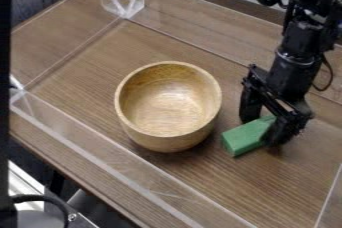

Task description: Put the green block in the brown bowl

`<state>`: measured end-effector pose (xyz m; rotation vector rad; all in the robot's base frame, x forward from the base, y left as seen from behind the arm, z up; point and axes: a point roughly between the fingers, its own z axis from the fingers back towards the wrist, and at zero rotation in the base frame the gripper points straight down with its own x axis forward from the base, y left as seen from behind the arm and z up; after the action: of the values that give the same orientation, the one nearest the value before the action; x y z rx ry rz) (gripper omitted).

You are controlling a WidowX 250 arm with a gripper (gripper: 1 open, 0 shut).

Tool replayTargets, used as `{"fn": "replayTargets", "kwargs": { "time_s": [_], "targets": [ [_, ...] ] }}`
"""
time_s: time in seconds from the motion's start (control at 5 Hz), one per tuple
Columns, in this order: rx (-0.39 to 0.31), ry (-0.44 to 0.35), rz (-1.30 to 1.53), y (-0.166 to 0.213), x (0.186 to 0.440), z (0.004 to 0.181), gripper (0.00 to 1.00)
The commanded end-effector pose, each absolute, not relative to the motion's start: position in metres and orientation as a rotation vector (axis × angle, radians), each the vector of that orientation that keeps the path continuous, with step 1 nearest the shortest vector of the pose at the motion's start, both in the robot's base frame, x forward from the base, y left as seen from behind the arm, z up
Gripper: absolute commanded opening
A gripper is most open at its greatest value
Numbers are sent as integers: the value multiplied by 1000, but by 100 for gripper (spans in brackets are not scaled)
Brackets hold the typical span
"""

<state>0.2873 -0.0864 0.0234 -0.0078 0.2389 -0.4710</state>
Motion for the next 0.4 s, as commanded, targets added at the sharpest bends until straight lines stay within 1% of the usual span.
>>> {"fn": "replayTargets", "kwargs": {
  "time_s": [0.0,0.2],
  "targets": [
    [-28,130,-470,-82,296,41,100],
    [-32,128,-454,-80,300,41,100]
  ]
}}
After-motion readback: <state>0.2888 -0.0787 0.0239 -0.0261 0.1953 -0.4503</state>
